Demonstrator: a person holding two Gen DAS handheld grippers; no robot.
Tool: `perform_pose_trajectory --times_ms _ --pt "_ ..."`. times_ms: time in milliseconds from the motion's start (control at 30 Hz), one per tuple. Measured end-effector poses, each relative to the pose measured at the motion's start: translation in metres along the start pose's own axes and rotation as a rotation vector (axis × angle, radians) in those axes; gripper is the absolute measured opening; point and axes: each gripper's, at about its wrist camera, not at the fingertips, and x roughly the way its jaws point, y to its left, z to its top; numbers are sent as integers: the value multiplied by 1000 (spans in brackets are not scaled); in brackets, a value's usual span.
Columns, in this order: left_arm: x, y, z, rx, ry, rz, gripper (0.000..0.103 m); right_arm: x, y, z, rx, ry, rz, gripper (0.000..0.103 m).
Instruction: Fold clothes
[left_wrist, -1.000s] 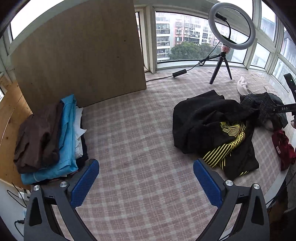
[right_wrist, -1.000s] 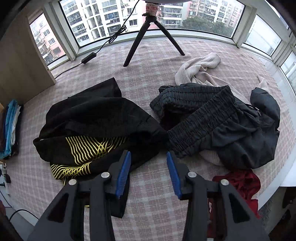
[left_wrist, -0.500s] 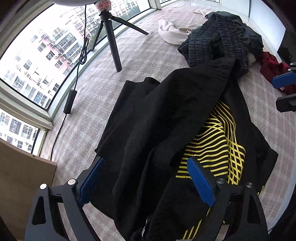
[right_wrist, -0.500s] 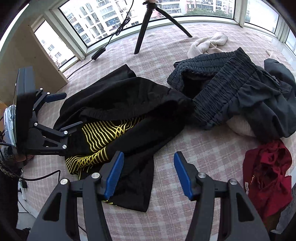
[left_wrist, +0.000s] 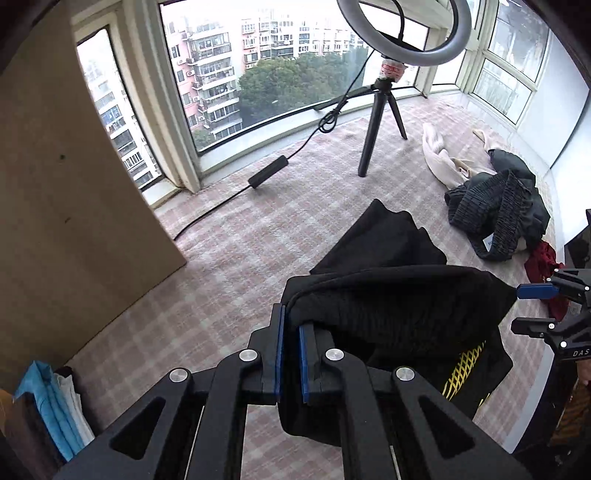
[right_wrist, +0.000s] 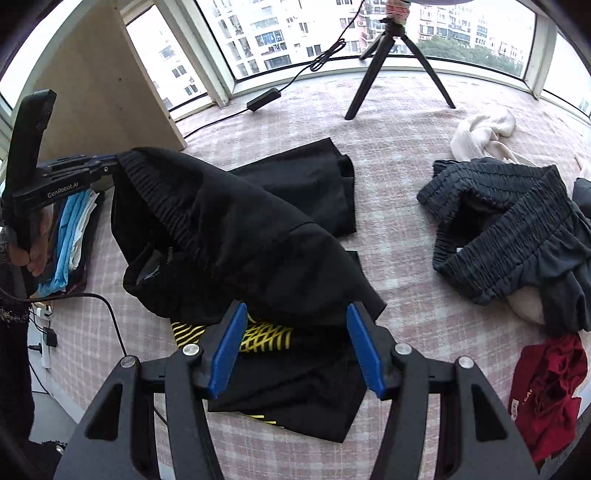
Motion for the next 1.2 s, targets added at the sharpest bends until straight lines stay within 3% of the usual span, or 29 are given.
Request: perform_pose_trajectory --times_ms 133,233,367,400,467,500,533,600,667,733,800,833,867,933,1033,1133,1200 --pt "-25 58 -39 -144 11 -13 6 39 46 11 -128 66 29 56" --pt "-35 71 -62 -167 16 32 6 63 70 14 -193 123 -7 56" --pt "-47 68 -78 -136 3 47 6 46 98 2 -298 108 26 56" --pt "-50 67 -81 -127 -1 50 6 41 104 -2 -325 103 33 59" --pt "-56 64 -89 -110 -8 55 6 33 111 -11 -370 49 -6 76" --pt "-55 63 -90 -99 -6 51 6 38 114 -13 -383 47 -26 77" --pt "-50 60 -90 -87 3 43 8 43 118 -15 -397 45 -46 78" --pt "-38 53 -89 -57 24 29 23 58 123 -15 -407 55 -74 77" --pt "-23 47 -87 -26 45 23 45 77 127 -12 -418 72 -105 78" --pt "-10 44 -88 -10 76 21 44 92 131 -10 -462 73 -154 77" --pt "1 43 -89 -2 110 32 44 95 126 -3 -479 69 -197 68" --pt "5 42 -88 7 118 36 44 93 122 2 -472 67 -199 33" --pt "8 41 -88 16 124 36 44 85 114 15 -434 57 -167 7" --pt "15 38 -86 35 137 37 44 68 97 40 -360 35 -105 6" --pt "27 34 -80 57 149 32 44 59 69 89 -294 -64 -246 7" --pt "37 28 -70 76 146 16 44 81 35 131 -222 14 -401 40" --pt "43 22 -66 110 144 0 45 68 19 135 -125 12 -377 40"
